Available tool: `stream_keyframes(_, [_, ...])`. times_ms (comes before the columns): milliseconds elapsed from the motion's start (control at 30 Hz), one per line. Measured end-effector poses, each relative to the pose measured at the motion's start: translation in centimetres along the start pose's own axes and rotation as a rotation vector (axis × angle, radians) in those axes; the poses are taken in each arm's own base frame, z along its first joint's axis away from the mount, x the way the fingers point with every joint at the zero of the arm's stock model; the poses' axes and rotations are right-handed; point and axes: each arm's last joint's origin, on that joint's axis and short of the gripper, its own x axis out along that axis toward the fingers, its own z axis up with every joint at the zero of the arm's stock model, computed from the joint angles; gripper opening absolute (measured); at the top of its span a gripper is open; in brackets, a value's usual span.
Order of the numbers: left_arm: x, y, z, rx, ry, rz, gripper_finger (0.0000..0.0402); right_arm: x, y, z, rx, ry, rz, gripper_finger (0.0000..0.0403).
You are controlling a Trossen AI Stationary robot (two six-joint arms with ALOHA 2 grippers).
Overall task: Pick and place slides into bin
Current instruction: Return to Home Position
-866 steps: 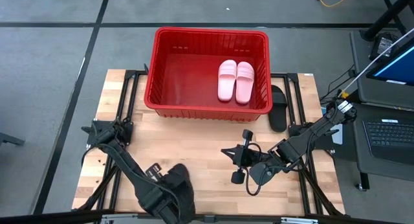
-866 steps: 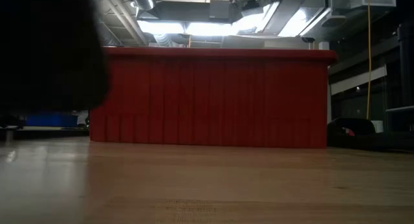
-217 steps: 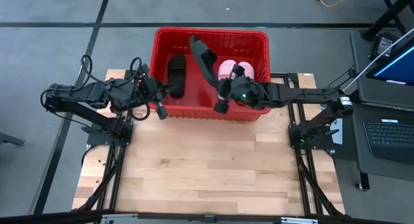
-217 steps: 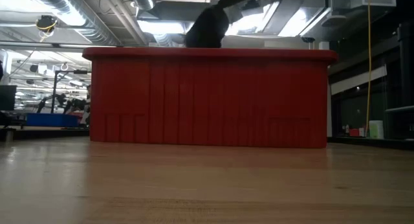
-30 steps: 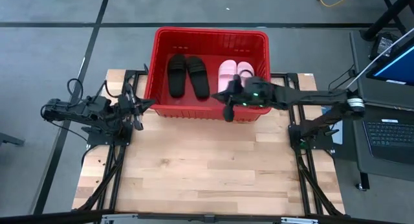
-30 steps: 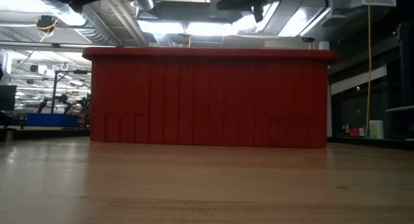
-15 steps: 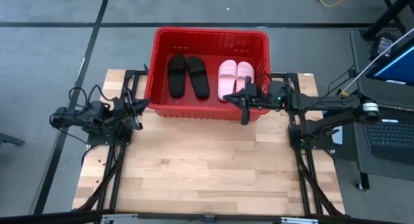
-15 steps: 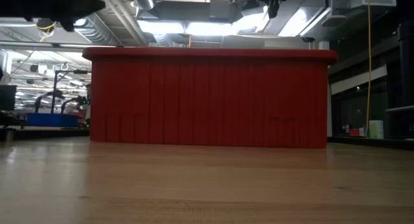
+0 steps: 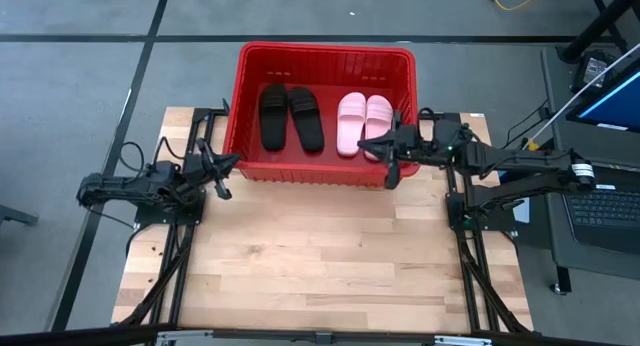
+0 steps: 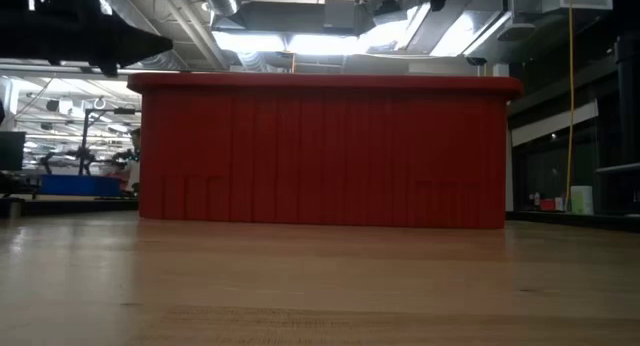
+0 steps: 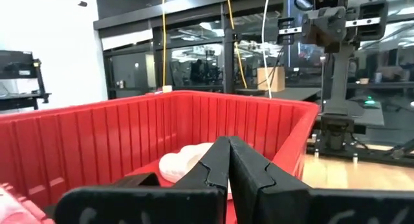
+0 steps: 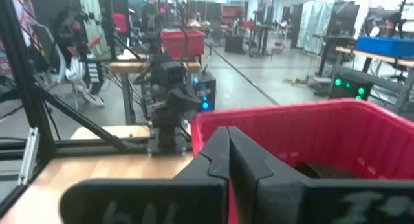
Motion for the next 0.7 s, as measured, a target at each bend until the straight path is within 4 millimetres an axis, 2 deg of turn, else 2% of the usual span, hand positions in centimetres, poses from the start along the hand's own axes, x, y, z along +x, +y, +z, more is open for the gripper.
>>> stream_keyframes(300, [0.0,-0.2,-0.7,0.049,0.052,-0.092,0.0001,-0.2,-0.1,-0.1,-0.003,0.013,-0.004,0.0005])
stream_keyframes(500, [0.0,-0.2,-0.8,0.062,0.058,-0.085,0.0003,-1.3,-0.3,-0.1,0.036,0.069,-0.011,0.0005])
stream_keyframes(700, [0.0,0.0,-0.8,0.046,0.067,-0.008,0.0001,-2.7,-0.3,0.2,0.059,0.096,-0.011,0.0005])
